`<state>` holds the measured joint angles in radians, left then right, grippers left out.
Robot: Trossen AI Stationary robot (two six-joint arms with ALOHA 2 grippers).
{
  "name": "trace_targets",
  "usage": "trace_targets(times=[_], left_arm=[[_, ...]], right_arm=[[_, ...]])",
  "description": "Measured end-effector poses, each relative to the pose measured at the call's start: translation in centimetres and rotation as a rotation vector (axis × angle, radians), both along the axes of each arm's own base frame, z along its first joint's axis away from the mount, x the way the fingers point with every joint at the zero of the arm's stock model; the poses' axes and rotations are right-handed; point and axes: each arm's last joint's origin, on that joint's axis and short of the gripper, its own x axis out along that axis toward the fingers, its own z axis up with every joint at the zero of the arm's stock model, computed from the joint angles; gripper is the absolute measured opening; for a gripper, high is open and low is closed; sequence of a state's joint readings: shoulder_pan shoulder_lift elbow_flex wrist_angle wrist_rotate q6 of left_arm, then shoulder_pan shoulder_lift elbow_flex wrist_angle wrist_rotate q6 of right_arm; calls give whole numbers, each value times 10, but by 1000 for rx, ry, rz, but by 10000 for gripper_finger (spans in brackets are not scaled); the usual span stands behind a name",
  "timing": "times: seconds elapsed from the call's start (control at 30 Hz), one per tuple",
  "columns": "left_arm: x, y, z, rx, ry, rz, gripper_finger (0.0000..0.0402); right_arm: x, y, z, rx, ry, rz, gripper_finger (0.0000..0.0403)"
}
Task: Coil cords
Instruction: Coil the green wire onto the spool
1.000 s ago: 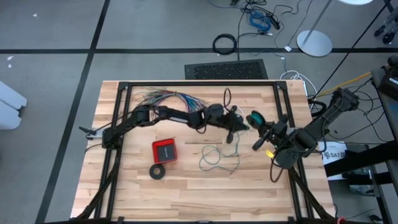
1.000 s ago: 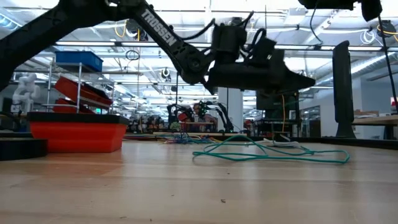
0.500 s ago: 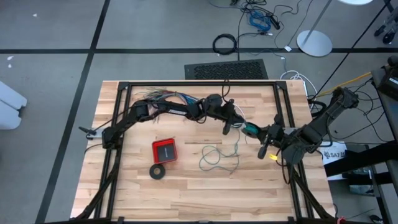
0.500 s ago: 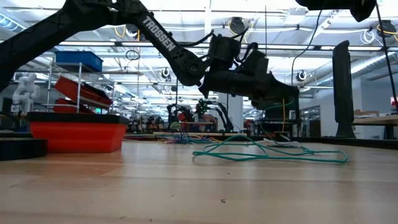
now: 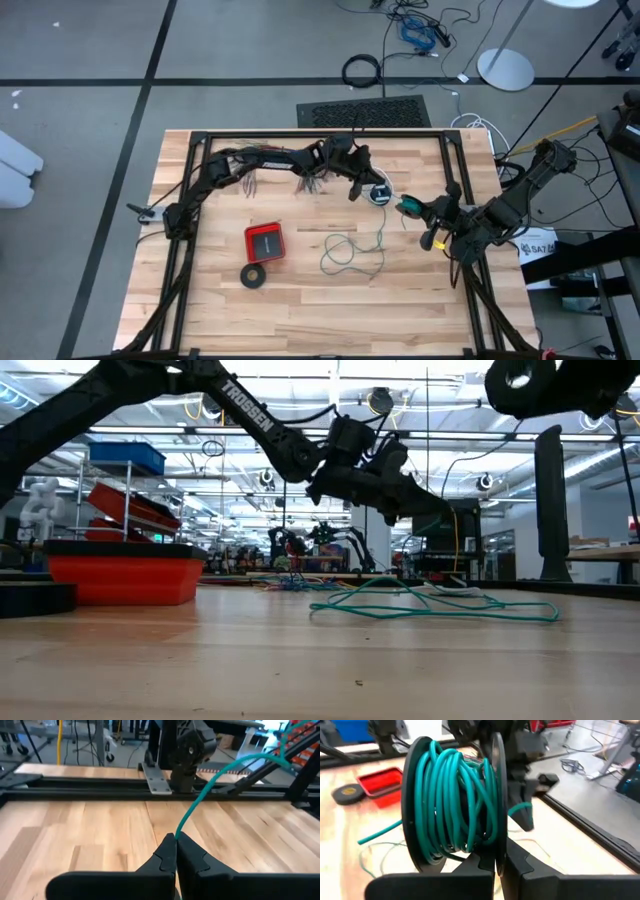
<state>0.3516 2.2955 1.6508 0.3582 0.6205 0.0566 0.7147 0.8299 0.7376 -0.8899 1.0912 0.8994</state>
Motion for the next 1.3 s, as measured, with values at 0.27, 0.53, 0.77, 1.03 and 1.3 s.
trace_targets(times=[0.27,0.53,0.77,1.03,1.3], left_arm=[[-10,8,8,30,72,18,1],[-14,15,11,24,83,42,1],[-11,7,10,17,95,24,1],[-14,3,22,-42,79,-24,1],[-19,-10,48,-57,65,-106,1]], right_arm=[[-6,-5,-10,30,141,0,0],[-4,-6,-19,53,295,12,0],[0,-11,-25,3,388,-30,0],[10,-15,-38,-58,582,-68,0],[24,-18,-49,-121,652,-141,0]])
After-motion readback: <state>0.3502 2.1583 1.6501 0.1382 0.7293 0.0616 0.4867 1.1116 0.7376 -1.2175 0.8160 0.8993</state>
